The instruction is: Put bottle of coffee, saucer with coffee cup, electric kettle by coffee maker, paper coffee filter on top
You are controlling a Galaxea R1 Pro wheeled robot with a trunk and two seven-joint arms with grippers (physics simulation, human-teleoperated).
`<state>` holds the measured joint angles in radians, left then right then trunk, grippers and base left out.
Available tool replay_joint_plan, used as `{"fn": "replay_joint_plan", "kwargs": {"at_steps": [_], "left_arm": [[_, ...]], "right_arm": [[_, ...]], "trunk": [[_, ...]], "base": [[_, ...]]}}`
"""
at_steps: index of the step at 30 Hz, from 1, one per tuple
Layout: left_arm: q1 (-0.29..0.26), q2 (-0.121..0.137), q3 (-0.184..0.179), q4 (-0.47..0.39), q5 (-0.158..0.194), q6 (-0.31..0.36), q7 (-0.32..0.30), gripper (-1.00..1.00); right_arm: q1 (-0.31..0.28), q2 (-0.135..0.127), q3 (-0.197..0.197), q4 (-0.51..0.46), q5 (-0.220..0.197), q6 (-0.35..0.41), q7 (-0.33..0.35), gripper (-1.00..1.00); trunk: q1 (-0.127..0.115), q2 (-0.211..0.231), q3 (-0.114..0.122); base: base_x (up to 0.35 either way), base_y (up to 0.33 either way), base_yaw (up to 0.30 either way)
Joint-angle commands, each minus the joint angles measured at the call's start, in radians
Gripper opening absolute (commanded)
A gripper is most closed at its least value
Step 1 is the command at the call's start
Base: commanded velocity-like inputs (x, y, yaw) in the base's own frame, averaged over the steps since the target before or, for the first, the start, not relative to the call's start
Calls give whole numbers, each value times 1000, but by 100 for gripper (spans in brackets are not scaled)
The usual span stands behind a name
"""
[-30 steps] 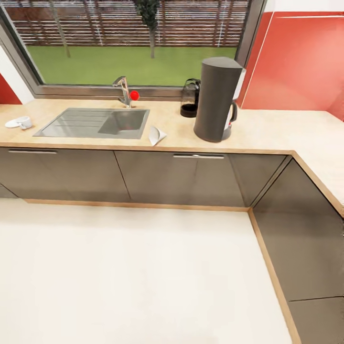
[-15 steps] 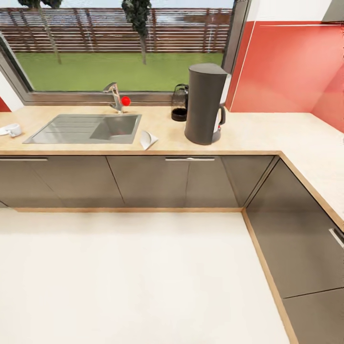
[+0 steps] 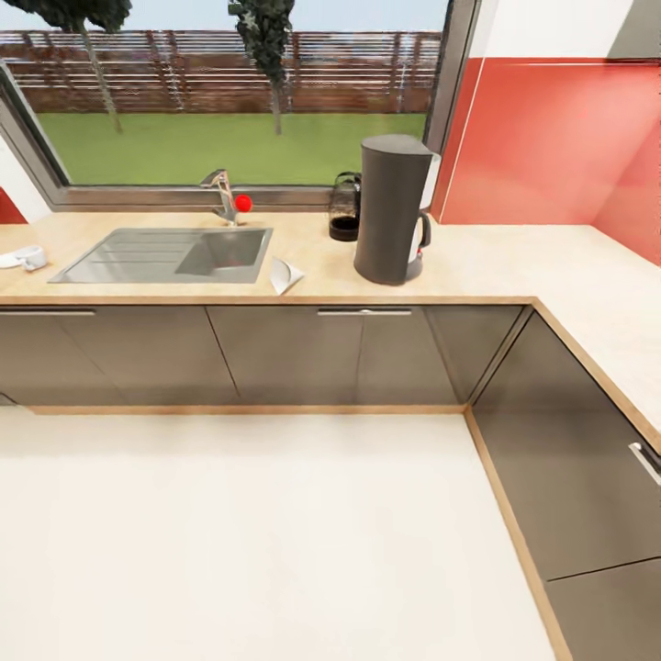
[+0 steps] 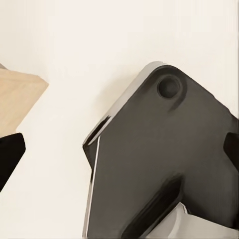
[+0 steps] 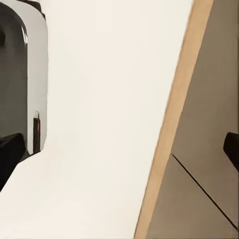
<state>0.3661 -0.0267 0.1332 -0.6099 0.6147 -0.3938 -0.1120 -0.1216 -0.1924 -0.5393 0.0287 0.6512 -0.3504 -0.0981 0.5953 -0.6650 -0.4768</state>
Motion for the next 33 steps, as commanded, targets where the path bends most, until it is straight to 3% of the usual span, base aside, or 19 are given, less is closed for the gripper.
{"fn": "replay_joint_plan", "kwargs": {"at_steps": [1,14,33], "left_arm": [[1,-2,4,-3,12,-1,-11,100],[1,-17,3,63,2,-4,-14,100],[1,-25,3,71,3,-2,-14,100]], "right_arm": [[-1,-4,-7,4,10,-7,-6,100],[18,-12,-8,5,4,-29,-1,100],[22,-12,-8,6,4,-32,0,100]], "trunk": [[0,-1,1],[0,-1,22],[0,-1,53]], "base": [[0,0,-53],[0,0,-80],[0,0,-87]]}}
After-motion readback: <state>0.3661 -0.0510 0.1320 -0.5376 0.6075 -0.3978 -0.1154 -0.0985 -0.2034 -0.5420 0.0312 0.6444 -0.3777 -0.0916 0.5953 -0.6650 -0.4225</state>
